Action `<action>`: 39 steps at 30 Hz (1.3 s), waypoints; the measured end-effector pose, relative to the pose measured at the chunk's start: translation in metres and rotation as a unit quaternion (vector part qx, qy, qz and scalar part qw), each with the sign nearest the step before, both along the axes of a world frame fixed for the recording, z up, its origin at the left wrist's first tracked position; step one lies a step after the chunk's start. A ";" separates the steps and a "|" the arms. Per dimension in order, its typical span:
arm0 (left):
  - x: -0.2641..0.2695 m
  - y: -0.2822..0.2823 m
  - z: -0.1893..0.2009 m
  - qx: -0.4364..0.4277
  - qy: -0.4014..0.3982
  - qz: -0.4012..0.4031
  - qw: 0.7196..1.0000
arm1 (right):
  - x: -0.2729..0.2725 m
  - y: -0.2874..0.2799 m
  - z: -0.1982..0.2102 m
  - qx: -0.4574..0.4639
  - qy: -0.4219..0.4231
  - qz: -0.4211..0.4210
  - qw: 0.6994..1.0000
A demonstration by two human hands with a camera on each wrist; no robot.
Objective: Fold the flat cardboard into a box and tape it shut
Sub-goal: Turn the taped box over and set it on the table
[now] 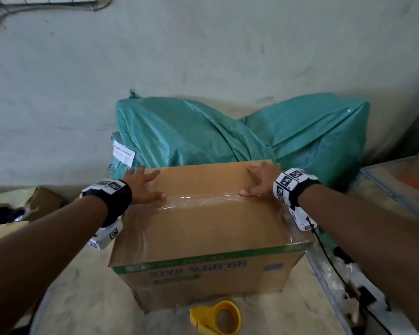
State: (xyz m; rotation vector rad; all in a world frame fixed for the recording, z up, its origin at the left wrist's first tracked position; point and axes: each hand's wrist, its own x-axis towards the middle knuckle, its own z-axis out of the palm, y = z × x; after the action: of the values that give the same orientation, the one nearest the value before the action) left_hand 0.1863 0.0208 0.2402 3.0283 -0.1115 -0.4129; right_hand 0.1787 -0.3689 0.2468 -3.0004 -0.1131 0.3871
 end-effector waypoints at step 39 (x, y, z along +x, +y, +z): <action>-0.052 0.012 -0.036 -0.206 -0.244 0.042 0.947 | -0.049 0.000 -0.049 0.182 -0.275 -0.058 0.942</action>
State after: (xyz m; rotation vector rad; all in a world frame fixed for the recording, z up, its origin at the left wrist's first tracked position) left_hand 0.1346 0.0327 0.2044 2.6347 -0.0847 0.3373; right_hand 0.1296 -0.3684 0.1974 -2.6371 -0.0470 -0.4445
